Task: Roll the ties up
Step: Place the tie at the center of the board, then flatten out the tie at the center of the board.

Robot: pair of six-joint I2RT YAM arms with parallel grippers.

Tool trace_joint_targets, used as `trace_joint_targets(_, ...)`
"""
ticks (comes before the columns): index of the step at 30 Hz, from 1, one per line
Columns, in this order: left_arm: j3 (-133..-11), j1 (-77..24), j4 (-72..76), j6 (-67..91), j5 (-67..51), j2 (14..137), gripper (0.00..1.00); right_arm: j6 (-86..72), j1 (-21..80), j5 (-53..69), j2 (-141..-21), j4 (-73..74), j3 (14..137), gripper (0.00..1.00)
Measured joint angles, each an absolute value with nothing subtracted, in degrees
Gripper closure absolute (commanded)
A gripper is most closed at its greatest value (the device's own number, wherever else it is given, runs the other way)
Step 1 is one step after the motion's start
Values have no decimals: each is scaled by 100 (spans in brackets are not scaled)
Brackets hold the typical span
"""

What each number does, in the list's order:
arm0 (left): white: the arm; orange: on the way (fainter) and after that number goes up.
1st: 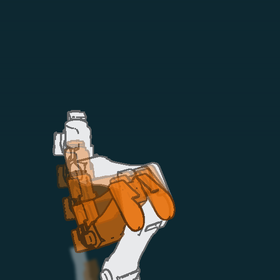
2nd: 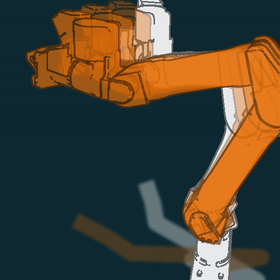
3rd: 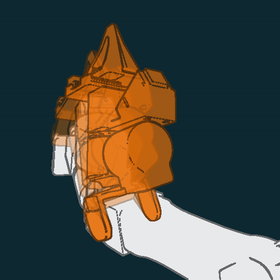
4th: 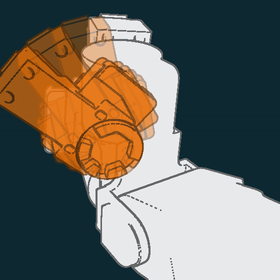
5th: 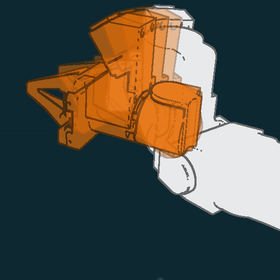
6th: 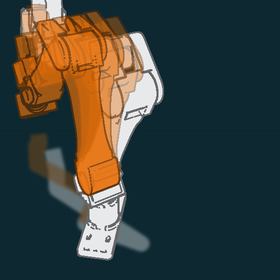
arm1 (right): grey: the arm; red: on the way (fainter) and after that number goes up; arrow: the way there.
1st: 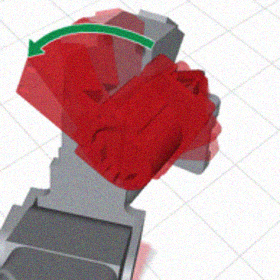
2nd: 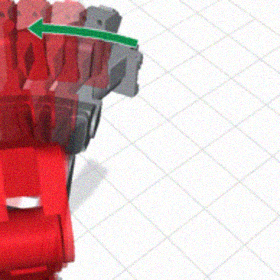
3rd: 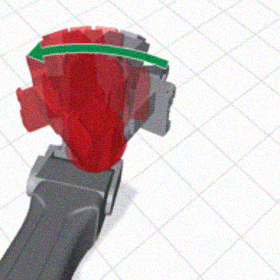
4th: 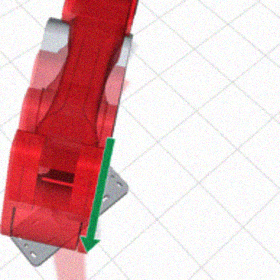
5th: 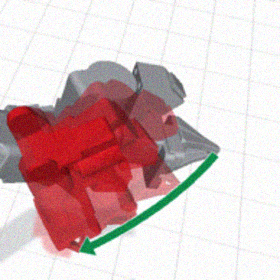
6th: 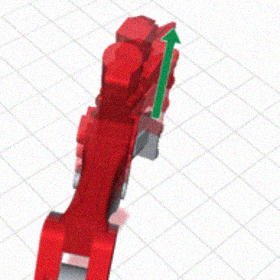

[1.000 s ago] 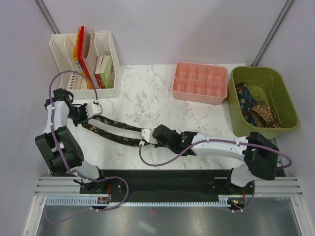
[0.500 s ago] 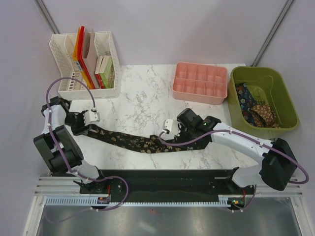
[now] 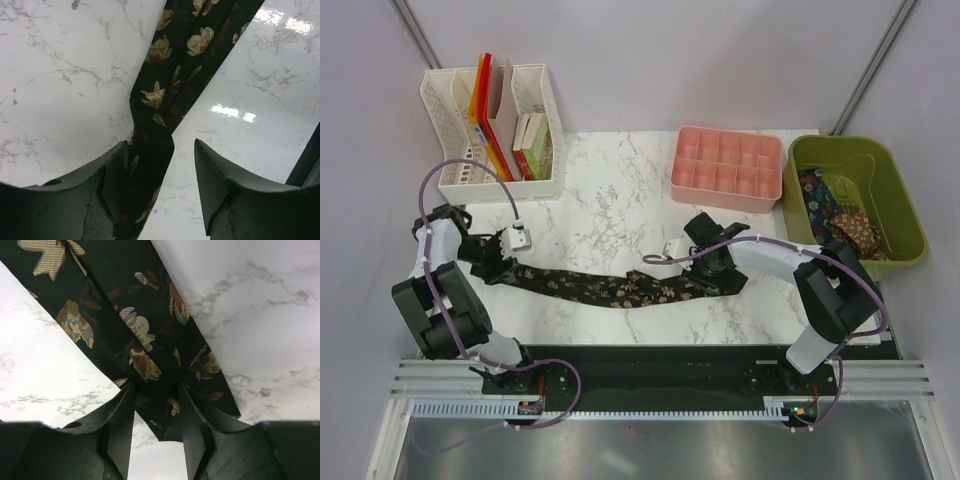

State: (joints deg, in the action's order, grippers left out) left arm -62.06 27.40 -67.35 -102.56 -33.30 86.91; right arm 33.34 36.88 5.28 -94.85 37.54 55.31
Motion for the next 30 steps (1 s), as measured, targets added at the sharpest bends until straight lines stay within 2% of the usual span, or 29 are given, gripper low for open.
trace_joint_targets(4,-6060,2558,-6438,-9815,-3306,8722,44,3439,3382,499,-9494,3758,5559,51)
trace_joint_targets(6,-6106,2539,-6311,-9638,-3282,8809,44,3433,3288,515,-9496,3830,5629,42)
trace_joint_targets(9,-6453,2641,-6333,-9472,-3262,9118,40,3201,3183,760,-9513,4163,6123,36)
trace_joint_targets(14,-7203,3081,-6630,-9485,-3559,9260,36,2193,3201,1619,-9461,4051,7369,39)
trace_joint_targets(17,-7175,3218,-6735,-9603,-3649,9129,35,1428,3336,1815,-9382,3662,7625,44)
trace_joint_targets(23,-6648,3201,-6945,-9679,-3793,8868,35,274,4285,1527,-9706,3048,7664,46)
trace_joint_targets(30,-6309,3201,-6930,-9679,-3868,8632,34,69,4989,880,-10831,2991,8289,54)
